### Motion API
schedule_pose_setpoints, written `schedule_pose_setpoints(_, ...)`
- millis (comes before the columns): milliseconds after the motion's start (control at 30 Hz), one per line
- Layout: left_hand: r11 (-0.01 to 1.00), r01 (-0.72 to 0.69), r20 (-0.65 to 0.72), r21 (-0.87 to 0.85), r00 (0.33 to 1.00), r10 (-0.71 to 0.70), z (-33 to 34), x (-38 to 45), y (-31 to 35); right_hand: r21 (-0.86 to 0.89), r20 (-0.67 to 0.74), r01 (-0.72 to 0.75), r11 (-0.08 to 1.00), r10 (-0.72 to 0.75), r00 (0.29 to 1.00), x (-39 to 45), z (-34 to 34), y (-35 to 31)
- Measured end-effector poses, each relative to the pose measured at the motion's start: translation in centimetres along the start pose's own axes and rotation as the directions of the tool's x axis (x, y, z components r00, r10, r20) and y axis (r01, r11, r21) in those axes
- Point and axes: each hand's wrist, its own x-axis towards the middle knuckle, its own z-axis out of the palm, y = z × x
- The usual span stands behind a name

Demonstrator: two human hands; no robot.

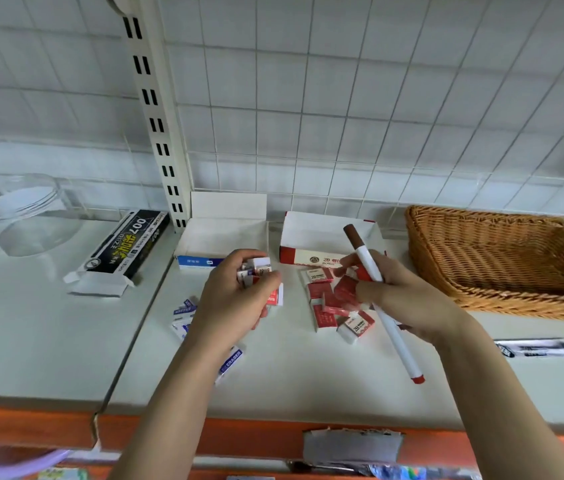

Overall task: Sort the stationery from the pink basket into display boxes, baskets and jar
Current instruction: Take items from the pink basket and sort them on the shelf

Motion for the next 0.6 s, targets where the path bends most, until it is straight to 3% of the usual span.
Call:
schedule_pose_setpoints(133, 1.0, -0.009, -0.003, 0.001, 1.0, 0.009, 0.0, 0.0, 0.1, 0.14, -0.001, -0.019, 0.99, 0.02, 1.0, 0.0, 0.0, 0.5)
schedule_pose_setpoints(367, 1.0, 0.005, 0.004, 0.019, 1.0, -0.005, -0.4, 0.0, -0.1, -0.197, -0.112, 0.097, 0.976, -0.121, 0.986, 0.0, 1.1, -0.1)
schedule_pose_setpoints(600, 0.999, 0.001, 0.025, 0.054, 1.0, -0.002, -0.6, -0.2, -0.4, -0.134, -0.246, 0.133, 0.982, -0.163, 0.956, -0.1, 1.7, 1.0)
